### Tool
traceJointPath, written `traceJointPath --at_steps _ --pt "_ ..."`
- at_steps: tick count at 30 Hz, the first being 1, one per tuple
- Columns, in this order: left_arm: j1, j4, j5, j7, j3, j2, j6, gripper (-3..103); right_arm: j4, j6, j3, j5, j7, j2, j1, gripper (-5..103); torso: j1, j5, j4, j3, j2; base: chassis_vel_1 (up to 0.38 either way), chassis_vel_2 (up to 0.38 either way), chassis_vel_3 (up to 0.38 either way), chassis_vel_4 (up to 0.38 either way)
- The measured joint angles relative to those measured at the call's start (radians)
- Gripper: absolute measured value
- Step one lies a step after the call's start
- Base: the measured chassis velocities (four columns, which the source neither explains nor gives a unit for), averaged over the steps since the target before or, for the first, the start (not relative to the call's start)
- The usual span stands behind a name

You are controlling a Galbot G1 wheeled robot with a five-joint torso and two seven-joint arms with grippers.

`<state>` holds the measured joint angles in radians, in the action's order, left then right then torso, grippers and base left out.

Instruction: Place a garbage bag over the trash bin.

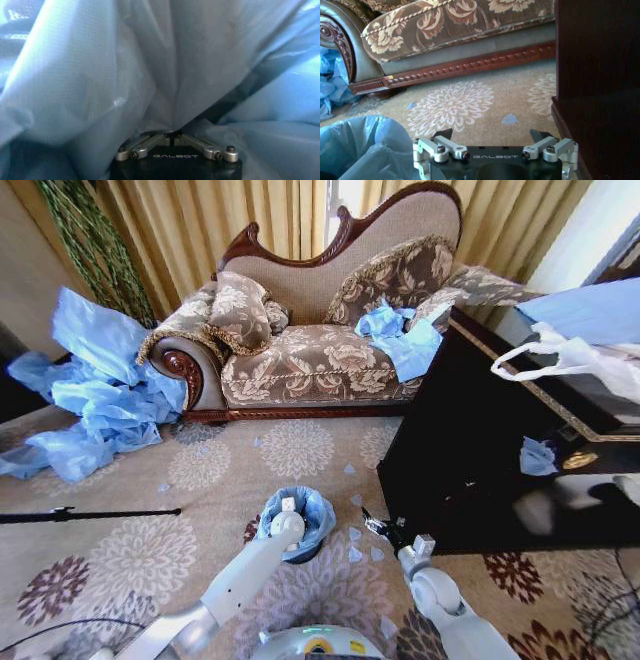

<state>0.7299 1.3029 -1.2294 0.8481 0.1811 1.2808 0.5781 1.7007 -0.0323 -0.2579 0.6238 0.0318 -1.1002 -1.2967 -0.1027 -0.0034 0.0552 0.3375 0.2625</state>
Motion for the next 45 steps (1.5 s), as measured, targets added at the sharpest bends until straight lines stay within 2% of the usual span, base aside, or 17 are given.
traceJointPath --at_steps 9,12,15,20,26,37,41,45 --pt "-0.073 -0.042 0.038 -0.053 0.023 0.014 -0.008 0 -0.004 0.004 -0.002 0.003 -0.009 0.002 -0.004 100 0.000 -0.0001 0.0001 0.000 0.000 0.000 0.000 0.000 0.000" --pt "-0.112 -0.096 0.050 -0.085 0.064 0.040 -0.011 0 -0.001 0.005 0.002 0.000 -0.010 -0.003 -0.010 100 0.000 0.0001 0.0001 0.000 0.000 0.000 0.000 0.000 0.000" --pt "-0.124 -0.131 0.051 -0.092 0.085 0.066 -0.012 0 0.003 0.006 0.003 -0.001 -0.010 -0.003 -0.013 100 0.000 0.0000 0.0002 0.000 0.000 0.000 0.000 0.000 0.000" --pt "-0.113 -0.158 0.035 -0.093 0.135 0.103 -0.020 0 0.012 0.007 -0.010 -0.001 -0.013 0.006 -0.022 100 0.000 0.0000 0.0002 0.000 0.000 0.000 0.000 0.000 0.000" --pt "-0.072 -0.115 -0.001 -0.050 0.171 0.084 -0.028 0 0.012 0.008 -0.016 0.000 -0.015 0.009 -0.024 100 0.000 0.0000 0.0001 0.000 0.000 0.000 0.000 0.000 0.000" --pt "-0.042 -0.090 -0.003 -0.042 0.122 0.018 -0.054 0 -0.006 0.008 0.002 -0.003 -0.014 -0.008 -0.004 100 0.000 0.0000 0.0001 0.000 0.000 0.000 0.000 0.000 0.000" --pt "-0.051 -0.108 0.010 -0.055 0.091 0.016 -0.061 0 -0.010 0.005 0.011 -0.005 -0.011 -0.013 0.004 100 0.000 -0.0003 -0.0003 0.000 0.000 0.000 0.000 0.000 0.000" --pt "-0.076 -0.116 0.016 -0.069 0.063 0.016 -0.062 0 -0.015 0.003 0.019 -0.009 -0.006 -0.018 0.013 100 0.000 -0.0002 0.0001 0.000 0.000 0.000 0.000 0.000 0.000"
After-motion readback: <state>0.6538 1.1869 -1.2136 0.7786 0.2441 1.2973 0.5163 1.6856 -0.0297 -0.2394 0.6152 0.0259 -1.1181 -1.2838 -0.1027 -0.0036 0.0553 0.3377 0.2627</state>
